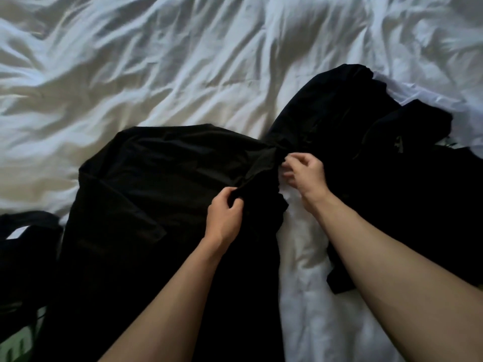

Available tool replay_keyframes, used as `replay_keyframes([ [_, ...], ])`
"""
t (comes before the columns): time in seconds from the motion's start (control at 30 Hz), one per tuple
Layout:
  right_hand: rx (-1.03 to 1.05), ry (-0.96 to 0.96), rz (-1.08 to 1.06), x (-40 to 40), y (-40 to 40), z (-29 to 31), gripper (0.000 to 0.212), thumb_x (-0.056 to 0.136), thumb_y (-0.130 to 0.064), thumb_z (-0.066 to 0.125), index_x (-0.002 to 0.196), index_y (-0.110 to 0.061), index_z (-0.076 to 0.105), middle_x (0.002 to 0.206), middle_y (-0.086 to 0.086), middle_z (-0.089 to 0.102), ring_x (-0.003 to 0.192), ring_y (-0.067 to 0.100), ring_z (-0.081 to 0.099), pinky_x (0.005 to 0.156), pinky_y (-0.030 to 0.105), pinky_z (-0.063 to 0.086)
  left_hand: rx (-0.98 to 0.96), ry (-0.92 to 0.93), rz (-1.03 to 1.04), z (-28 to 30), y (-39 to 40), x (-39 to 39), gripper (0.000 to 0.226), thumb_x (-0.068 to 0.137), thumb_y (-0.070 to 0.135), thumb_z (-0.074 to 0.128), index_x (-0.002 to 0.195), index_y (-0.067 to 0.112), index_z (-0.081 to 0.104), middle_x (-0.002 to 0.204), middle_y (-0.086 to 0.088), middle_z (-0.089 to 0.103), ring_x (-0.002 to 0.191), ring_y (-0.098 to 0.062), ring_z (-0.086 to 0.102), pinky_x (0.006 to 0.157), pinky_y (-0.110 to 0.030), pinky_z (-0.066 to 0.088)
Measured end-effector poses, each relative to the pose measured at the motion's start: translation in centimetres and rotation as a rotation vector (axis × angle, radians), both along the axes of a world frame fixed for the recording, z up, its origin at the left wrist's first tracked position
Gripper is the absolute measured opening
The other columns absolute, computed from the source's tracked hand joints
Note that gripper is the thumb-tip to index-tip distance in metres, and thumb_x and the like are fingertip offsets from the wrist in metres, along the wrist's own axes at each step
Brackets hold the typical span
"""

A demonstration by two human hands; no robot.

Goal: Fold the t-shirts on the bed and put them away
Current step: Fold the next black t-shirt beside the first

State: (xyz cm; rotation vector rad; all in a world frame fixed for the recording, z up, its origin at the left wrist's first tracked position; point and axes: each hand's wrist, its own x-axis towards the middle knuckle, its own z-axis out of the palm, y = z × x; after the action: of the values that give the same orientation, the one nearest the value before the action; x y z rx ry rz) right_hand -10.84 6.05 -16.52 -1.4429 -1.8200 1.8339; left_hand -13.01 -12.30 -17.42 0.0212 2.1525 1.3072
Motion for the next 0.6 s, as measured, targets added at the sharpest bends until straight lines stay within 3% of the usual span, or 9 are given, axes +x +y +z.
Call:
replay_keyframes([
  [0.1, -0.055, -0.195, 0.282, -0.1, -1.2, -0.6, 0.024, 0.091, -0.029, 0.068, 0.103, -0.010, 0.058, 0.074, 0.005, 0.056, 0.050, 0.007, 0.045, 0.037, 0.013, 0.033, -0.051, 0.067, 0.097, 0.1, -1.6, 0.5, 0.013, 0.095, 0.028, 0.058, 0.088, 0.021, 0.067, 0.077, 0.007, 0.068, 0.073, -0.006, 0.062, 0.061, -0.019, 0.044],
  [0.17, -0.097, -0.212, 0.396, -0.4, -2.1, -0.5, 0.020, 0.092, -0.027, 0.068, 0.098, -0.010, 0.059, 0.068, 0.001, 0.055, 0.044, 0.003, 0.048, 0.038, 0.013, 0.033, 0.021, -0.001, 0.130, -0.4, -2.5, 0.4, 0.022, 0.094, 0.038, 0.061, 0.084, 0.018, 0.068, 0.078, 0.002, 0.071, 0.076, -0.011, 0.067, 0.069, -0.032, 0.052],
  [0.27, -0.114, -0.142, 0.432, -0.8, -3.3, -0.5, 0.017, 0.093, -0.026, 0.066, 0.084, -0.013, 0.059, 0.066, -0.004, 0.059, 0.046, -0.002, 0.055, 0.043, 0.013, 0.039, 0.238, -0.228, 0.233, -0.3, -3.5, 0.4, 0.024, 0.090, 0.037, 0.068, 0.099, 0.015, 0.070, 0.095, -0.007, 0.075, 0.094, -0.025, 0.071, 0.090, -0.050, 0.056],
  [0.37, -0.017, -0.202, 0.443, -0.8, -4.1, -1.2, 0.019, 0.087, -0.031, 0.066, 0.078, -0.016, 0.058, 0.069, -0.002, 0.060, 0.065, 0.012, 0.059, 0.057, 0.024, 0.045, 0.020, -0.148, 0.074, -0.3, -4.5, 0.4, 0.057, 0.072, 0.048, 0.082, 0.119, 0.027, 0.060, 0.106, 0.006, 0.071, 0.099, -0.011, 0.068, 0.092, -0.034, 0.054],
  [0.43, 0.034, -0.299, 0.416, -0.5, -4.0, -1.6, 0.032, 0.081, -0.049, 0.056, 0.072, -0.018, 0.056, 0.066, 0.000, 0.058, 0.068, 0.021, 0.056, 0.062, 0.034, 0.041, -0.116, -0.122, -0.082, -0.5, -5.1, 0.4, 0.065, 0.072, 0.037, 0.085, 0.128, 0.029, 0.052, 0.112, 0.010, 0.066, 0.101, -0.007, 0.064, 0.091, -0.026, 0.051],
  [0.5, 0.066, -0.361, 0.441, 0.4, -3.7, -1.5, 0.034, 0.089, -0.046, 0.052, 0.070, -0.018, 0.054, 0.063, 0.001, 0.055, 0.061, 0.021, 0.052, 0.058, 0.032, 0.038, -0.079, -0.201, -0.073, -0.7, -5.7, 0.1, 0.060, 0.075, 0.027, 0.083, 0.128, 0.027, 0.055, 0.111, 0.008, 0.068, 0.100, -0.009, 0.066, 0.092, -0.029, 0.054],
  [0.6, -0.039, -0.343, 0.534, 2.1, -3.5, -1.2, 0.025, 0.095, -0.021, 0.057, 0.071, -0.013, 0.054, 0.053, 0.000, 0.046, 0.042, 0.011, 0.042, 0.043, 0.022, 0.028, 0.213, -0.415, 0.324, -0.5, -6.5, 0.2, 0.038, 0.081, 0.010, 0.078, 0.116, 0.013, 0.064, 0.102, -0.007, 0.073, 0.093, -0.018, 0.071, 0.092, -0.038, 0.056],
])
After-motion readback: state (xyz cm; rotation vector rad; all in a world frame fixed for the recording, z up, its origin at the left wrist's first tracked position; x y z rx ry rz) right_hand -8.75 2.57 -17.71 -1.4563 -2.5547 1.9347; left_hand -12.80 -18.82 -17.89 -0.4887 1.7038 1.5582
